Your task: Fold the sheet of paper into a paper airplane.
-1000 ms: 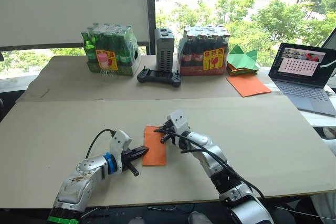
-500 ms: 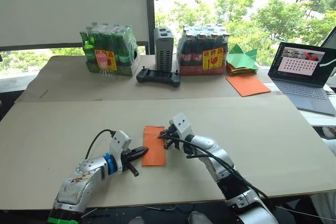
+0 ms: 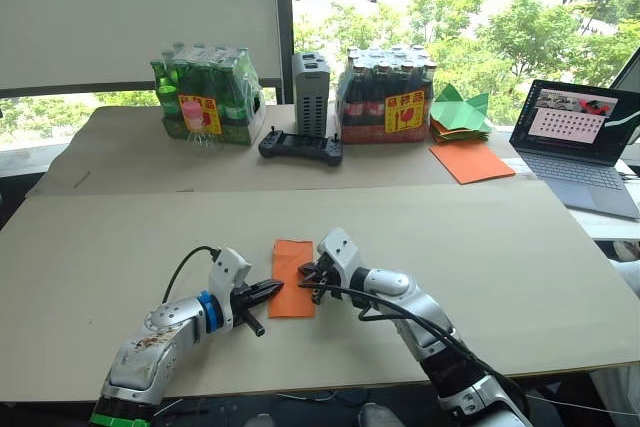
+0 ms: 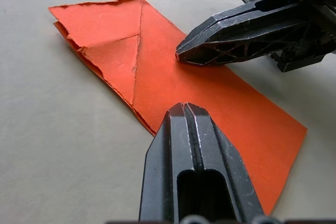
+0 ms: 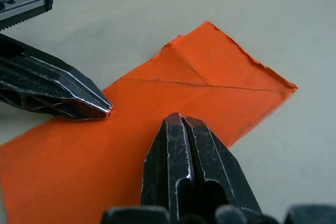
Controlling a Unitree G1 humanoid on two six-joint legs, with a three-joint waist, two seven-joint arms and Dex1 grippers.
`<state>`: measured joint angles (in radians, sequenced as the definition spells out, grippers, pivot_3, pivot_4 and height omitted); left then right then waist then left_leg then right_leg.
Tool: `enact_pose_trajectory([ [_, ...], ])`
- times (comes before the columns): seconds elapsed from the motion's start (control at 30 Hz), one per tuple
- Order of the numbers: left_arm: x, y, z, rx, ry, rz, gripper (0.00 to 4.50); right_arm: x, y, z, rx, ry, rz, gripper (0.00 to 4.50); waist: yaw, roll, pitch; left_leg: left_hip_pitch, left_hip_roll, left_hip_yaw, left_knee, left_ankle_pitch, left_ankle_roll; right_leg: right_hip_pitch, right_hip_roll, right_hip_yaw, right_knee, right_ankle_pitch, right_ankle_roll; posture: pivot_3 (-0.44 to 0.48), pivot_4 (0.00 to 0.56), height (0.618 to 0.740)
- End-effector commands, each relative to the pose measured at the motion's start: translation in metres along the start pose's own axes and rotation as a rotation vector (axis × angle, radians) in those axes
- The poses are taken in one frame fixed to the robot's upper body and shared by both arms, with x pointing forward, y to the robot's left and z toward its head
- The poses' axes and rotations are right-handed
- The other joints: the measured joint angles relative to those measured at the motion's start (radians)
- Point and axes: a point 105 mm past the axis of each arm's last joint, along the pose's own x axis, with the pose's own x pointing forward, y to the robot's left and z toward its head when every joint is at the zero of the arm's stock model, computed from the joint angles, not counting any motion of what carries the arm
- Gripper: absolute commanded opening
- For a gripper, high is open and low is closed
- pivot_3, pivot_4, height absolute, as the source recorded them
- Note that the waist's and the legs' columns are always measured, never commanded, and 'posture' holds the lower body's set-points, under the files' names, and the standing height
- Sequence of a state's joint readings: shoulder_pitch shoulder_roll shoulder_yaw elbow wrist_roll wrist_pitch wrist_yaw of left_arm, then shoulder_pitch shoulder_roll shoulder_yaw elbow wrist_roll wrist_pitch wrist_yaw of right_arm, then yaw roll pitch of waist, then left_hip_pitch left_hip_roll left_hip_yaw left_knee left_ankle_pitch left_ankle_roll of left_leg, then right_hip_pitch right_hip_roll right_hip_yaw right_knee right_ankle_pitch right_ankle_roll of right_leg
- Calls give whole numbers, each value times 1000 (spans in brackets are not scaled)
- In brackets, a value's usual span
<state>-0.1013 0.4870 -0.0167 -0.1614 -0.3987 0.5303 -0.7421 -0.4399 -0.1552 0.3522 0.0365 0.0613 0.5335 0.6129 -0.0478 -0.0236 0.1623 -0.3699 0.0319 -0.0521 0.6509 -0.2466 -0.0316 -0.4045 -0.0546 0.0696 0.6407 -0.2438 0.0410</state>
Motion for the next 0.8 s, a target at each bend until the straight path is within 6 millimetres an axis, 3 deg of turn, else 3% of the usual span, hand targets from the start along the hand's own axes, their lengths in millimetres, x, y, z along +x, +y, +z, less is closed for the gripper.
enact_pose_trajectory([
  [0.03, -2, 1, -3, -2, 17, 5, 0, -5, 10, -27, 40, 96, 38, 29, 1, 0, 0, 0, 0, 0, 0, 0, 0, 0, 0, 0, 0, 0, 0, 0, 150, 740],
  [0.8, -2, 4, -4, -1, 21, 7, 0, -29, 23, -37, 23, 157, 140, 29, 2, 0, 0, 0, 0, 0, -1, 0, 0, 0, 0, 0, -1, -4, 5, 0, 150, 740],
])
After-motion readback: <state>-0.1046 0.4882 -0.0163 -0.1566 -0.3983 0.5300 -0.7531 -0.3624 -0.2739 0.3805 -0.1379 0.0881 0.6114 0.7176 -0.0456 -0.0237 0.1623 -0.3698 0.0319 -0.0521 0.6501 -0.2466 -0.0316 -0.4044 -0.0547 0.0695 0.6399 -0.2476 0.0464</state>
